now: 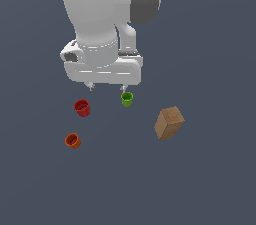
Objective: Pick up a designated object from a clutter of objects.
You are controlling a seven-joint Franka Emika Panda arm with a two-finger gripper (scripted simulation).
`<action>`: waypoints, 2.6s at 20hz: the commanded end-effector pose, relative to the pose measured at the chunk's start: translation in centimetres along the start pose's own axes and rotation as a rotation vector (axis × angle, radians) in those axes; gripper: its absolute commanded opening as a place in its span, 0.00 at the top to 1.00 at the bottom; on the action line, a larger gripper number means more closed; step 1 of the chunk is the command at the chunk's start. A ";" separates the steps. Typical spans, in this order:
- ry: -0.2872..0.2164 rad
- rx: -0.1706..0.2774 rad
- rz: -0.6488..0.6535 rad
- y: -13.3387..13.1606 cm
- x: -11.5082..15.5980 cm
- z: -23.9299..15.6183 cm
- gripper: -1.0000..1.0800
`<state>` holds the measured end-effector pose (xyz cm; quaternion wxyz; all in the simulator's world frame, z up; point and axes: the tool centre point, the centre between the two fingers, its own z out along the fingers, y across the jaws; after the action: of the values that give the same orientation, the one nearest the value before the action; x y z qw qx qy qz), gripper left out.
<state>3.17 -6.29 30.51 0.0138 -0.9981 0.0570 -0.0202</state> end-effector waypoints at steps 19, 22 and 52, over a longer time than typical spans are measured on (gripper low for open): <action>-0.028 -0.019 0.027 13.1 7.5 15.9 0.04; -0.031 -0.023 0.029 14.7 7.8 17.9 0.04; -0.039 -0.030 0.031 17.7 7.8 26.6 0.04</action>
<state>9.88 -24.01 3.80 0.0004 -0.9974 0.0724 0.0011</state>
